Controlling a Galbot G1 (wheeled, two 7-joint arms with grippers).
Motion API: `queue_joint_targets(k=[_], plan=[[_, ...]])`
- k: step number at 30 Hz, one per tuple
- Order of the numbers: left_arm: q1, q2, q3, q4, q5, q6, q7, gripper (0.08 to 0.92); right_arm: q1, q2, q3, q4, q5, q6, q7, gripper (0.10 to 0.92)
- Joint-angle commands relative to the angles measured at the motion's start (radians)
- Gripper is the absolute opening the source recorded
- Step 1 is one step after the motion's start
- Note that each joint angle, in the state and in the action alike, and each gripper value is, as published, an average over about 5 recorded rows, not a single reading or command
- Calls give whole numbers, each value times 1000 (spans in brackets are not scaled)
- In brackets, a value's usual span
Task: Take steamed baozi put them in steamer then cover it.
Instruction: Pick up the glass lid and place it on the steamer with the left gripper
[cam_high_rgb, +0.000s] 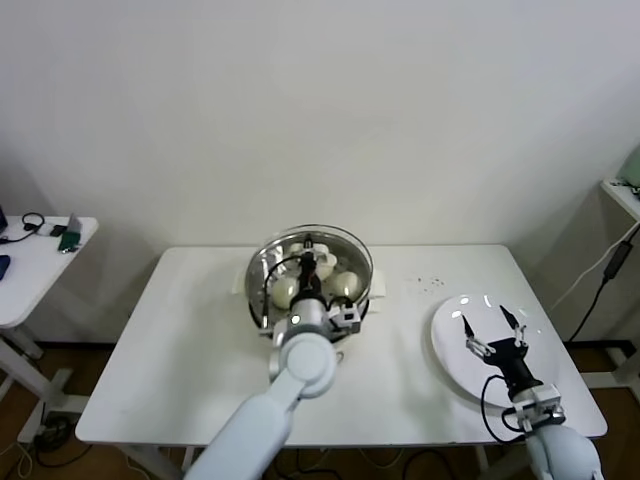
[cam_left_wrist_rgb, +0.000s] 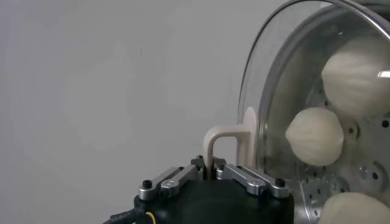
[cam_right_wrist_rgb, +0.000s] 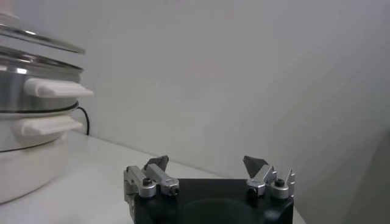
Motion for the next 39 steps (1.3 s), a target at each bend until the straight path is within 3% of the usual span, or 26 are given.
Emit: queue_joint_targets(k=[1, 39], plan=[[-3, -27, -4, 48, 11, 49, 4, 158, -1, 3, 6, -2, -2, 2, -1, 823], [14, -26, -13, 76, 6, 49, -32, 158, -12, 27, 31, -12, -6, 16, -33, 823]])
